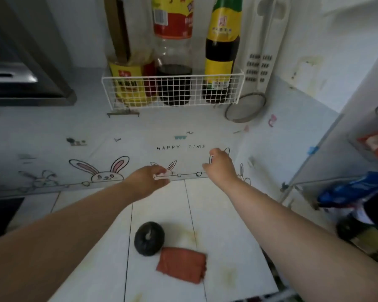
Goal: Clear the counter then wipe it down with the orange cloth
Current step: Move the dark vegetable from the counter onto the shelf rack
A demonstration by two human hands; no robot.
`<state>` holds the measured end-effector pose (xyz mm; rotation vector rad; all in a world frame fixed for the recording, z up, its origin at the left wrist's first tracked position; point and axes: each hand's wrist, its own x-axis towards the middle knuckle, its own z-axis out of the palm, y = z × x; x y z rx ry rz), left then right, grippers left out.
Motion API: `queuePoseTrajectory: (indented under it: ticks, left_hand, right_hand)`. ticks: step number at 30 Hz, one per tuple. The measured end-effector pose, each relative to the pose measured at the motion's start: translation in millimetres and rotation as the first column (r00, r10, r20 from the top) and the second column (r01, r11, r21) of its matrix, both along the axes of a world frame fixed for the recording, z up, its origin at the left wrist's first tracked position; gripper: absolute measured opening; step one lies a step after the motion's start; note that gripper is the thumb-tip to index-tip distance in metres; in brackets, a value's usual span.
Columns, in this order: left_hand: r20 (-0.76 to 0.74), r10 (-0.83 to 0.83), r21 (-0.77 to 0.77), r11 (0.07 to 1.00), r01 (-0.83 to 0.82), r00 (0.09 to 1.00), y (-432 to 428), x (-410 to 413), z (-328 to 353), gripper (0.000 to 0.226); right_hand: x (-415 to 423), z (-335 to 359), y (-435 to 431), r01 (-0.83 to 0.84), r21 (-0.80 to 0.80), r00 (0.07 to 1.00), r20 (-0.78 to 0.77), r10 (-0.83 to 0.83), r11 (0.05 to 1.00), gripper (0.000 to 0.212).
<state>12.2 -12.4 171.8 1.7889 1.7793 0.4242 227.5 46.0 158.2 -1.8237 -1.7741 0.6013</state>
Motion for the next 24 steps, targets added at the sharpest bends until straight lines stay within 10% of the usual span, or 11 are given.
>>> queuePoseTrajectory:
  ticks: [17, 24]
  left_hand:
    - [0.105, 0.308, -0.407, 0.881, -0.242, 0.946, -48, -62, -158, 0.042]
    - [0.151, 0.502, -0.545, 0.761, -0.352, 0.852, -53, -64, -188, 0.056]
  right_hand:
    - [-98, -167, -57, -0.223, -0.592, 0.968, -0.041, 0.248, 0.774, 0.045]
    - [-120, -190, -67, -0.149, -0.651, 0.987, -0.139, 0.076, 0.744, 0.055]
